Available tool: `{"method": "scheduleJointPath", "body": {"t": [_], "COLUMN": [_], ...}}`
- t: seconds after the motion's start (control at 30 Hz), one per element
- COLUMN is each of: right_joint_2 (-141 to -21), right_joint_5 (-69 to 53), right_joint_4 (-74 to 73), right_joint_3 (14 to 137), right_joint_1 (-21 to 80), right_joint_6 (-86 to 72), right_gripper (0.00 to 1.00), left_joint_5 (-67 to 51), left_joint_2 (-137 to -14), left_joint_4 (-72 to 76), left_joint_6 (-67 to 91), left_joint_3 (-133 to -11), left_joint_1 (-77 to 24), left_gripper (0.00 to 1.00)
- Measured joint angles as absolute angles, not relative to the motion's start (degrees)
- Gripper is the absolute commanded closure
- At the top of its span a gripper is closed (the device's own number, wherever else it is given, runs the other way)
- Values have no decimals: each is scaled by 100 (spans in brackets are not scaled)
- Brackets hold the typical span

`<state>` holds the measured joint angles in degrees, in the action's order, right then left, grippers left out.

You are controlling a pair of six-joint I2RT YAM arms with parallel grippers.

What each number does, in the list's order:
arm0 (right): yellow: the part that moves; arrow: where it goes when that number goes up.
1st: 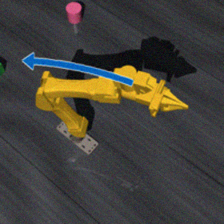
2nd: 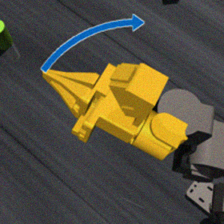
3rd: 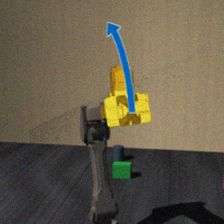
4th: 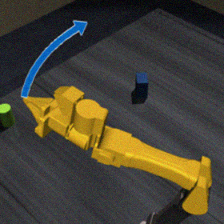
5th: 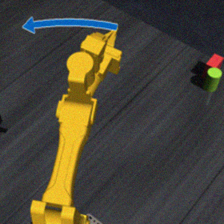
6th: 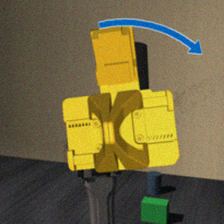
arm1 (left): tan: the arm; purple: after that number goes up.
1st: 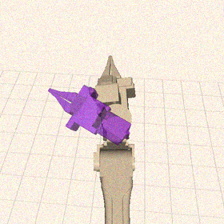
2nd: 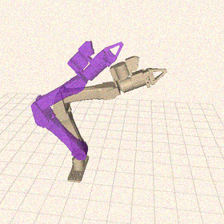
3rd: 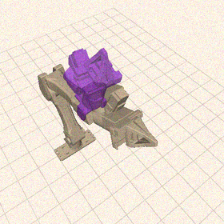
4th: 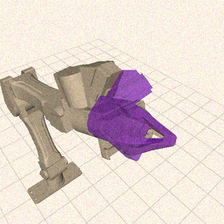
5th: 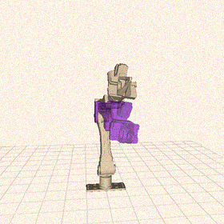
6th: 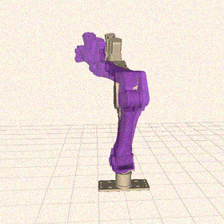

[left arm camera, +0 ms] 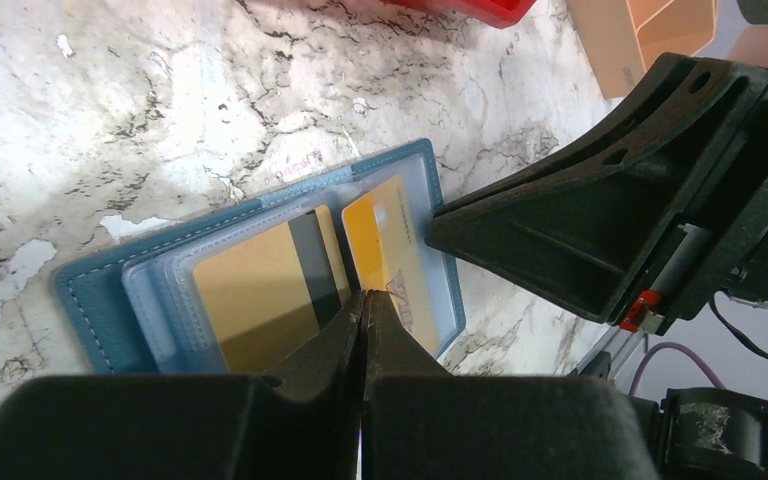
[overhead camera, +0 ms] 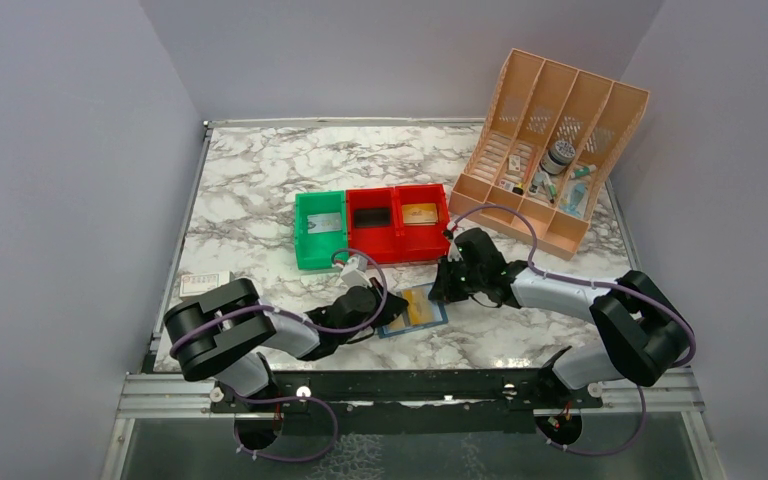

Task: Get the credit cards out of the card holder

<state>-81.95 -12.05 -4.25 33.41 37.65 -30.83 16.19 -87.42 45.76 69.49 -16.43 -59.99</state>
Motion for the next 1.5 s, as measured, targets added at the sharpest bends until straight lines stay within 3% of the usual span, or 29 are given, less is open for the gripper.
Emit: {"method": "scheduleJointPath", "body": {"t": [0.27, 0.53, 0.73, 0.97, 1.4, 1.5], "right_joint_2": [-8132, -7373, -8101, -8315, -8145, -8232], "right_joint_5": [-1295, -1861, -1874, -1653, -1350, -1352], "right_joint_4": [-478, -388, -432, -550, -384, -309], "right_joint_3": [3345, 3345, 3439, 3450, 3282, 3306], "right_joint_1": [3765, 3765, 3765, 3765, 3767, 3767], "right_joint_6": [-3118, -3070, -3055, -3059, -3079, -3079], "right_gripper": [85, 76, 76, 76, 77, 78], "left_joint_5": [1614, 1612, 1608, 1601, 1551, 1490], "left_joint_2": [-8674, -8674, -8698, -8729, -8873, -8882], "left_joint_4": [4532, 4530, 4519, 4493, 4493, 4497], "left_joint_6": [6904, 6840, 6810, 6751, 6720, 6648], "left_joint_3": [-1627, -1649, -1675, -1734, -1835, -1839], "left_joint_1": [-5975, -5968, -5968, -5968, -5961, -5940], "left_gripper": [100, 100, 100, 88, 76, 68]}}
